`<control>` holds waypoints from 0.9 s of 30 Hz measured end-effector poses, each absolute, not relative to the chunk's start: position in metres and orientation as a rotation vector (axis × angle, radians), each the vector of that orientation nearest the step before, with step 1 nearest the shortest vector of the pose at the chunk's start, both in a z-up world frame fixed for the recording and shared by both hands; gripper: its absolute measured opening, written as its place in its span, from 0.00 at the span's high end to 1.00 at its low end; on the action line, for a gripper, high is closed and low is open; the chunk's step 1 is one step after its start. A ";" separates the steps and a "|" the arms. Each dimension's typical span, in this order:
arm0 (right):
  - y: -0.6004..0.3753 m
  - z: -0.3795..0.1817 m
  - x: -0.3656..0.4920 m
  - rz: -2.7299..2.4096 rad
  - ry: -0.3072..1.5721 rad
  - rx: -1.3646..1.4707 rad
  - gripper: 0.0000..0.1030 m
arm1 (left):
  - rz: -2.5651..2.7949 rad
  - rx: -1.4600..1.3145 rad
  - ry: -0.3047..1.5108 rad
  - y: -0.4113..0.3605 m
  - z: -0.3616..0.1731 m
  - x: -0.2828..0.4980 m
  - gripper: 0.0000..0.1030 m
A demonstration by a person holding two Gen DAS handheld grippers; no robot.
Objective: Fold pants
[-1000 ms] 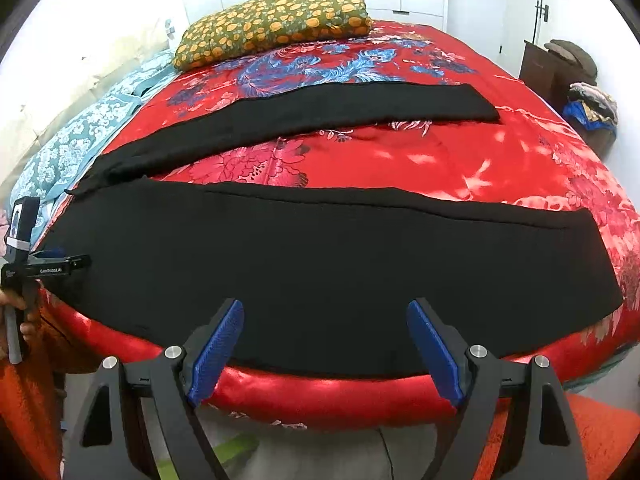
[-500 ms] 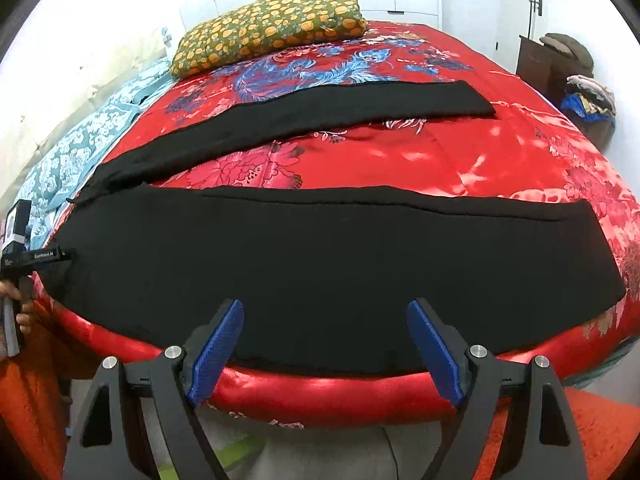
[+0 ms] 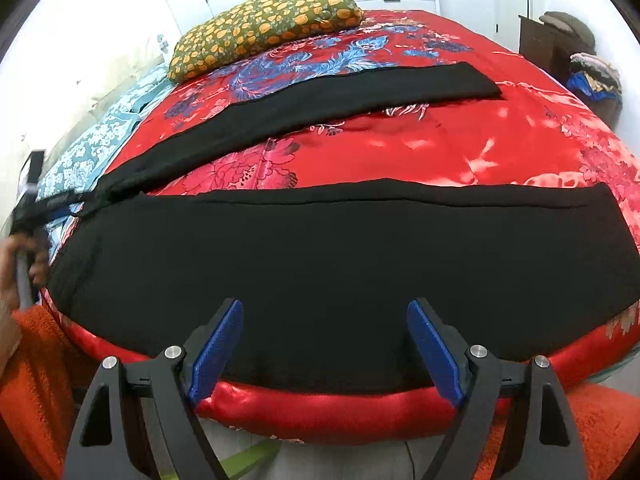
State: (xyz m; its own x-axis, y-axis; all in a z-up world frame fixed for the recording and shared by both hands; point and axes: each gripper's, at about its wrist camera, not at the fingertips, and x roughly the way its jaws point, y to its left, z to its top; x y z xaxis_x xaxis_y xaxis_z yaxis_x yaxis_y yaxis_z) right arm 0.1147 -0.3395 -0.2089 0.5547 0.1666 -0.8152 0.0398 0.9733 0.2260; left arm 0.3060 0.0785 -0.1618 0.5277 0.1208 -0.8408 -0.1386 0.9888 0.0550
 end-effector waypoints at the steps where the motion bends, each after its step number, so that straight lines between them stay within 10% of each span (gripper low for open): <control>1: -0.341 -0.208 0.115 0.075 0.982 0.236 0.19 | 0.180 -0.017 1.010 0.083 -0.166 0.316 0.01; 17: -0.520 -0.174 0.315 -0.044 0.929 0.311 0.06 | 0.299 -0.045 0.922 0.128 -0.235 0.312 0.00; 27: -0.603 -0.225 0.514 -0.111 1.098 0.338 0.22 | 0.315 -0.024 0.898 0.121 -0.239 0.317 0.00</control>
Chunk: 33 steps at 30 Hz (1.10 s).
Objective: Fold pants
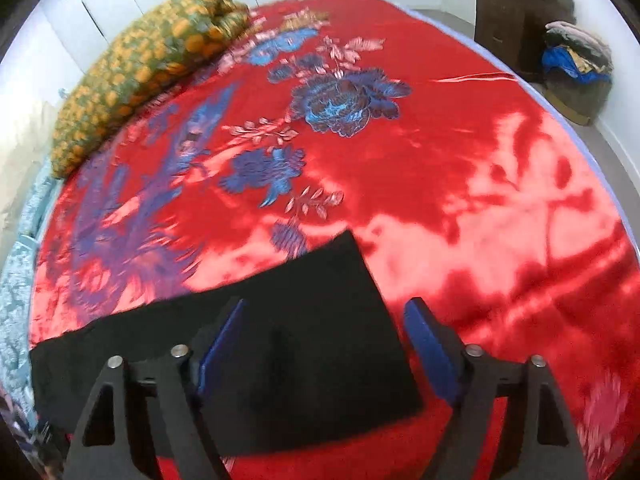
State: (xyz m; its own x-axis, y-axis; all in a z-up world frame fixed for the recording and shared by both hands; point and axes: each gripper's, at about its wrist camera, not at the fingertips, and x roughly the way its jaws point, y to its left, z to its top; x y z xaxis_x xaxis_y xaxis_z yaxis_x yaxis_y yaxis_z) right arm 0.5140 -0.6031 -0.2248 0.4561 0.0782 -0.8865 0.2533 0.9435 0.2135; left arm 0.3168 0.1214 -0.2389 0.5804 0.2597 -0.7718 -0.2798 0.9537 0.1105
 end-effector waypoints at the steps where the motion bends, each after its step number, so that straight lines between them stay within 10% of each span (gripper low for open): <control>1: -0.603 -0.232 0.524 -0.119 1.098 0.328 0.22 | 0.317 -0.022 0.897 0.121 -0.239 0.317 0.00; 6: -0.602 -0.253 0.533 -0.153 1.100 0.297 0.38 | 0.320 -0.019 0.894 0.120 -0.239 0.317 0.00; 7: -0.600 -0.247 0.527 -0.116 1.071 0.299 0.78 | 0.320 -0.018 0.895 0.120 -0.239 0.318 0.00; 8: -0.599 -0.243 0.523 -0.098 1.065 0.301 0.95 | 0.321 -0.017 0.895 0.120 -0.239 0.318 0.00; 18: -0.466 -0.112 0.320 0.342 0.844 -0.043 0.95 | 0.329 -0.003 0.908 0.119 -0.238 0.320 0.00; 24: -0.416 -0.129 0.149 0.386 0.929 -0.171 0.95 | 0.335 -0.005 0.942 0.118 -0.234 0.323 0.00; 28: -0.437 -0.181 0.095 0.084 1.129 -0.300 0.46 | 0.337 -0.003 1.038 0.118 -0.224 0.328 0.01; 33: -0.450 -0.137 0.062 -0.122 0.963 -0.203 0.17 | 0.231 -0.104 1.073 0.106 -0.193 0.297 0.01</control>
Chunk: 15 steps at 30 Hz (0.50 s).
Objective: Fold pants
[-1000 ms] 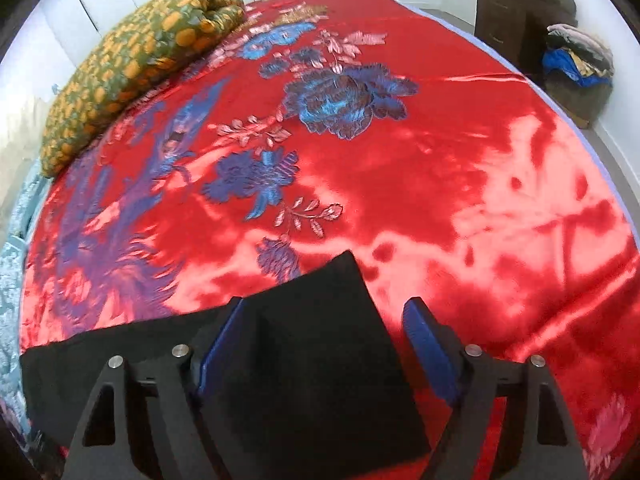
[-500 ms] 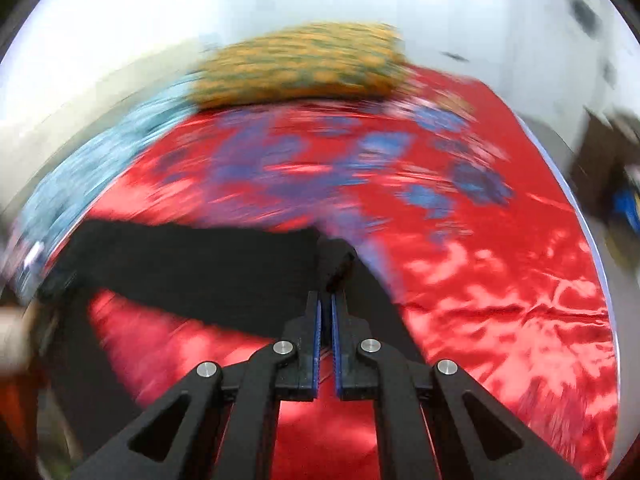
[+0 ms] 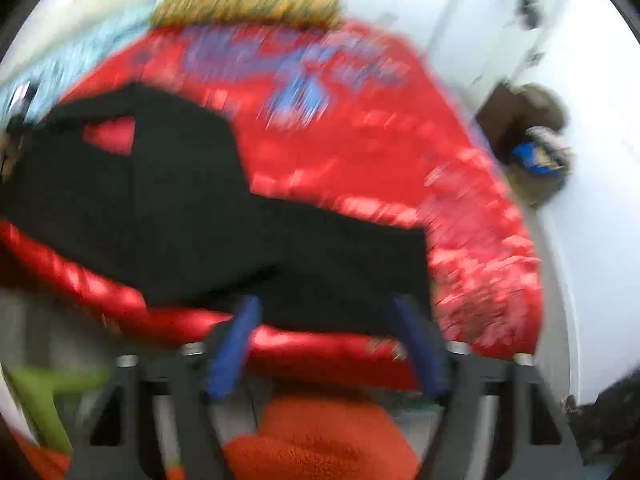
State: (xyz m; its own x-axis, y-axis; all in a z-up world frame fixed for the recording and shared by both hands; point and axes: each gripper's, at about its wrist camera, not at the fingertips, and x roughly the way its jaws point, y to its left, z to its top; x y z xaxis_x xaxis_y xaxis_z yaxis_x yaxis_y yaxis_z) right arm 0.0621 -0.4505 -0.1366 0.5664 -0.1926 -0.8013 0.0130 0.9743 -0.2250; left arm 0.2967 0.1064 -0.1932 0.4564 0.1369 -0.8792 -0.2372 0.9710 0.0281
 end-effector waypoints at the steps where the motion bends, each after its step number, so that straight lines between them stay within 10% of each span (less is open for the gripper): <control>1: -0.441 -0.119 0.054 -0.168 0.862 -0.203 0.08 | 0.197 -0.103 1.059 0.099 -0.187 0.284 0.01; 5: -0.389 -0.090 0.042 -0.225 0.585 -0.161 0.00 | 0.105 -0.097 1.021 0.070 -0.174 0.241 0.01; 15: -0.261 -0.195 0.088 0.362 0.805 0.363 0.09 | 0.041 -0.059 1.003 0.047 -0.203 0.202 0.01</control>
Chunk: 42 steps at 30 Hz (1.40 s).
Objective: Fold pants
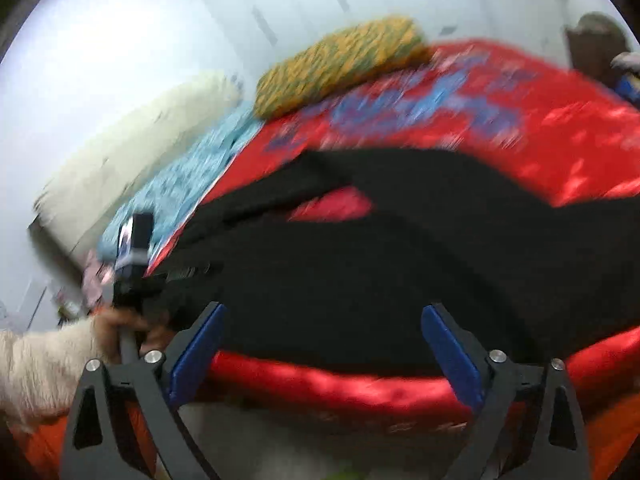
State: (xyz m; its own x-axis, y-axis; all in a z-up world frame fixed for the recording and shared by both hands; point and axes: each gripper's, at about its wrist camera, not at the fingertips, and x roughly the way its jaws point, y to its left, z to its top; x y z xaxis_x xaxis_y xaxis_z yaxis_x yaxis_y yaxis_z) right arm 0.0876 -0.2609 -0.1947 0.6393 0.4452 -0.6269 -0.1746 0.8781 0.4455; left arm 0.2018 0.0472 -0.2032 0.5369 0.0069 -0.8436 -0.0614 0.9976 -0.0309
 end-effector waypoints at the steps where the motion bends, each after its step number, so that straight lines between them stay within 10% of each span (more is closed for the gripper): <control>1: -0.258 -0.202 0.091 0.361 0.821 0.343 0.11 | 0.046 -0.072 0.991 0.051 -0.202 0.203 0.01; 42: -0.448 -0.260 0.083 -0.100 0.739 1.024 0.14 | 0.114 -0.016 1.011 0.051 -0.225 0.204 0.00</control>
